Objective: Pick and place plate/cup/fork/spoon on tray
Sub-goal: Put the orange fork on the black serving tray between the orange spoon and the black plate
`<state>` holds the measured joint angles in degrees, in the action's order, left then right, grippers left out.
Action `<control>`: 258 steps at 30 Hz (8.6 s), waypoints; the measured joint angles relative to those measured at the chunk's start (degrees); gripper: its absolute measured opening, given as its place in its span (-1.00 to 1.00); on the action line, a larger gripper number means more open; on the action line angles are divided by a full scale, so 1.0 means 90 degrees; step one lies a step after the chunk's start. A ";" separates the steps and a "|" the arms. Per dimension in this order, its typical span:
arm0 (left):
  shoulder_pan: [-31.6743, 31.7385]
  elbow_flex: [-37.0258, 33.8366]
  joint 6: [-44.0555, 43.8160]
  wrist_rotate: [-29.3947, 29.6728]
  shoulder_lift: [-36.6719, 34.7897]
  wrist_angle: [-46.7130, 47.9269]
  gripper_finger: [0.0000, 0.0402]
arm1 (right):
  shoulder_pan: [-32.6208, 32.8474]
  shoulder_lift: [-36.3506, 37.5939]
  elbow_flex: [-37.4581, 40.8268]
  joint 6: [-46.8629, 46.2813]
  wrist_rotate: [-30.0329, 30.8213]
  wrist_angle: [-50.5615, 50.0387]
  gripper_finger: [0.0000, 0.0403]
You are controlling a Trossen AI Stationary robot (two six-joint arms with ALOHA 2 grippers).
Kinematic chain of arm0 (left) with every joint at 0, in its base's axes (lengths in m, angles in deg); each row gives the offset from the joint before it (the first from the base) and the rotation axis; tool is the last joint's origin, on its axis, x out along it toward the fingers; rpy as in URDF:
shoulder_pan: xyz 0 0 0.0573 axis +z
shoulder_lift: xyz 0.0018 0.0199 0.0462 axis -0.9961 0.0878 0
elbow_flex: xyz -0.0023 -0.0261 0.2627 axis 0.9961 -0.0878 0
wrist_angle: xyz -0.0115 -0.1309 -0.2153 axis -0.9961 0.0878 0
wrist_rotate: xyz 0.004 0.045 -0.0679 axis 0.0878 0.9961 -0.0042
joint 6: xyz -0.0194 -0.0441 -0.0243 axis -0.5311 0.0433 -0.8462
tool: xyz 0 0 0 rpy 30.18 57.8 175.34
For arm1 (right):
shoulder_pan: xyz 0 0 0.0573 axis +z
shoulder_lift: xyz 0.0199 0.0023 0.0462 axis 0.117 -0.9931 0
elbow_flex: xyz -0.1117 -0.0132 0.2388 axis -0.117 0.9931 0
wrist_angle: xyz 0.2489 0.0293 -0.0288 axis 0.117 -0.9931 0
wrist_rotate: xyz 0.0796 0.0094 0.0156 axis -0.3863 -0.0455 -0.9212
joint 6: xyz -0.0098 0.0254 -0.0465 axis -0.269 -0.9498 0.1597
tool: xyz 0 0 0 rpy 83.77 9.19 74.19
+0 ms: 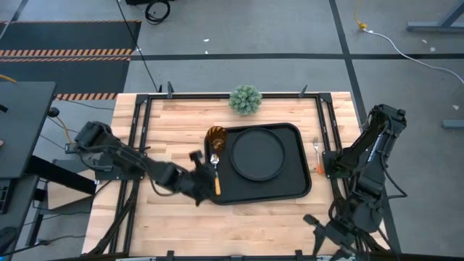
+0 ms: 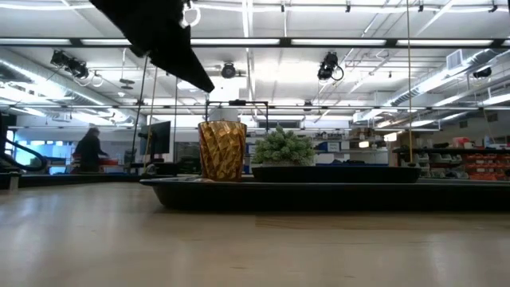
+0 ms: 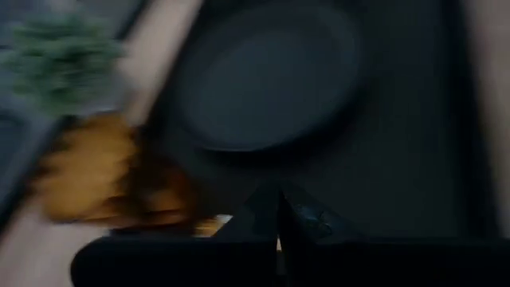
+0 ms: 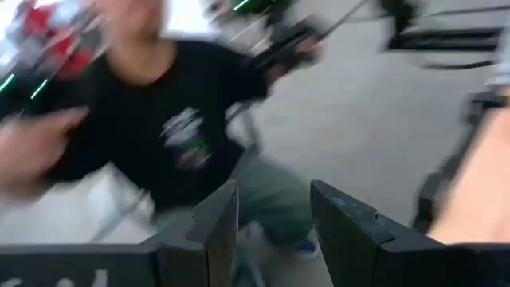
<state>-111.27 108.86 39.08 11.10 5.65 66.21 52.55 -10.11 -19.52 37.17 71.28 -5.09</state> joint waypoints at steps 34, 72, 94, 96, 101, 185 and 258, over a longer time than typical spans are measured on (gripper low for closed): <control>0.0600 0.0902 -0.0073 0.1381 -0.2476 0.0198 -0.96 | -0.3886 0.1730 0.0411 -0.4784 0.0444 -0.7219 -0.18; 0.2508 0.0902 0.0830 0.0827 -0.2909 -0.0550 -0.96 | -1.0468 -0.0744 0.3280 -0.0386 -0.0724 -0.6093 0.08; 0.2488 0.0902 0.0804 0.0602 -0.2909 -0.0555 -0.96 | -1.0942 -0.1291 0.3293 -0.0480 -0.0775 -0.5754 -0.53; 0.2470 0.0902 0.0804 0.0601 -0.2909 -0.0555 -0.96 | -1.0942 -0.1291 0.3293 -0.0494 -0.0688 -0.5731 -0.67; 0.2470 0.0902 0.0804 0.0328 -0.2909 -0.0557 -0.96 | -1.0925 -0.1281 0.3293 -0.0515 -0.0556 -0.5684 -0.94; 0.4433 0.0904 0.1655 -0.5480 -0.3066 0.1166 -0.95 | -0.9106 0.1372 0.0286 -0.3737 0.2601 -0.5921 -0.99; 0.4047 0.0904 0.0986 -0.3098 -0.5287 0.2106 -0.95 | -0.8631 0.0366 0.0550 -0.3708 0.0886 -0.7928 0.01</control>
<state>-74.85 116.99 47.95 -16.78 -41.93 85.17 -25.13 -6.81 -14.57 3.80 79.25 -76.45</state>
